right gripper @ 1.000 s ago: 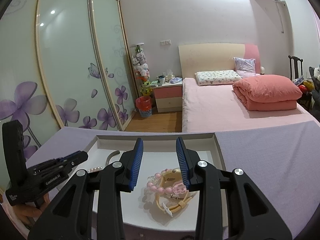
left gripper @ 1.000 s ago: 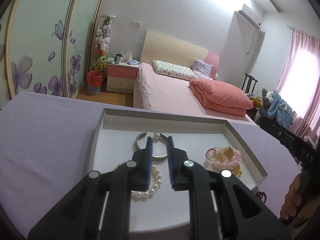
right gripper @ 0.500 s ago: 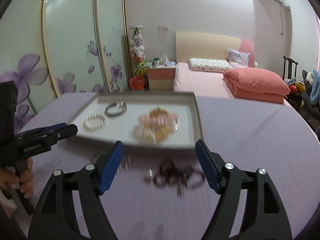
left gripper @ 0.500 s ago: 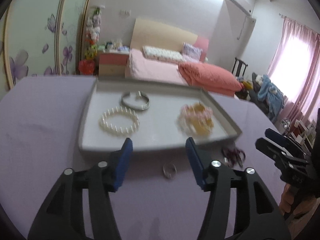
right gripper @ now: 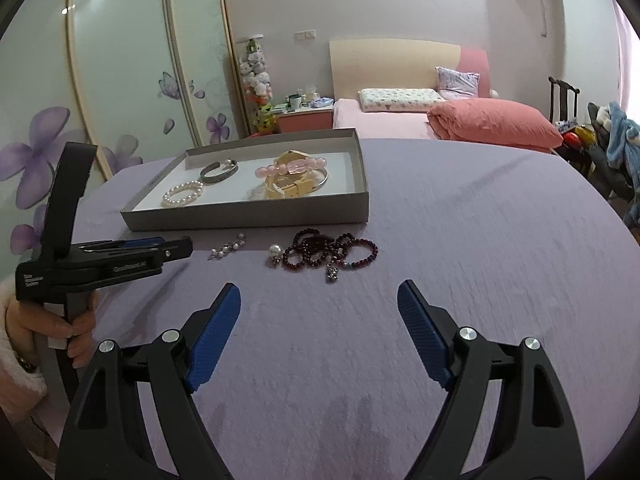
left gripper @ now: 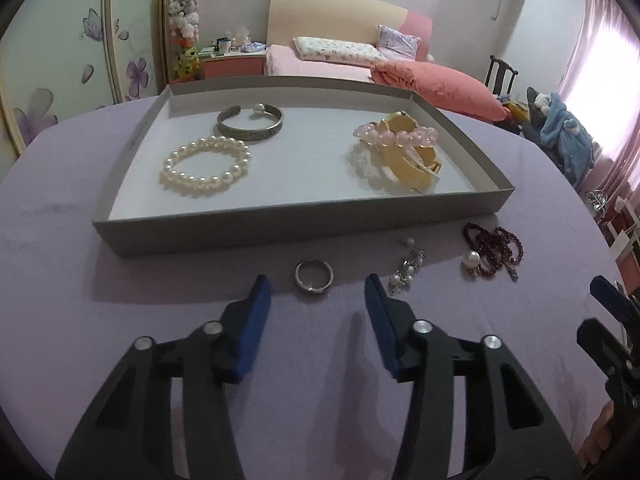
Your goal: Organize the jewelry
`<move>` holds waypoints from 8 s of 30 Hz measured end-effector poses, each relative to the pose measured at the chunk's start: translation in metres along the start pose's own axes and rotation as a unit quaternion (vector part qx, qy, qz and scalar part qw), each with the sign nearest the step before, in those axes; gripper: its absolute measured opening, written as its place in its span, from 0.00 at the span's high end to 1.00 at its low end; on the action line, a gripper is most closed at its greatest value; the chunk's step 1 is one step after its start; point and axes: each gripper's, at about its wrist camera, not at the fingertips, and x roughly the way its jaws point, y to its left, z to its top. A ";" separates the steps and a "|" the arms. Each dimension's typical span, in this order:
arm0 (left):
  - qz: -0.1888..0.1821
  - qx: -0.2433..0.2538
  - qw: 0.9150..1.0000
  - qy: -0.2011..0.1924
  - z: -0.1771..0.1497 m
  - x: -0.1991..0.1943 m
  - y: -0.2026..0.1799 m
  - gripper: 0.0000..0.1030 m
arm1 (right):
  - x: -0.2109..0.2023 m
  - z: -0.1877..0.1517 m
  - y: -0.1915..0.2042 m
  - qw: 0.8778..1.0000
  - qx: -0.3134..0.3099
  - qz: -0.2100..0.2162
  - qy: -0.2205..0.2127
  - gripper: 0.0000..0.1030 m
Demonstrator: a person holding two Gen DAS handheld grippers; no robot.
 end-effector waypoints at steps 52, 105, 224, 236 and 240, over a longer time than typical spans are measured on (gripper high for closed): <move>-0.005 -0.089 0.994 -0.070 -0.024 -0.063 0.109 0.79 | 0.087 0.024 0.003 0.990 -0.002 -0.067 0.122 0.26; -0.002 -0.066 0.988 -0.137 -0.059 -0.135 0.086 0.79 | -0.025 0.030 0.026 0.998 0.005 0.042 -0.043 0.91; -0.052 0.035 0.997 -0.045 0.000 -0.021 -0.030 0.47 | 0.006 0.008 -0.009 1.000 0.018 -0.001 0.009 0.46; -0.009 0.051 0.999 0.010 0.005 0.016 -0.062 0.72 | 0.003 -0.005 -0.021 0.999 0.044 0.008 0.017 0.46; 0.004 0.068 0.998 0.009 0.005 0.018 -0.070 0.91 | 0.005 -0.005 -0.021 0.999 0.046 0.009 0.019 0.46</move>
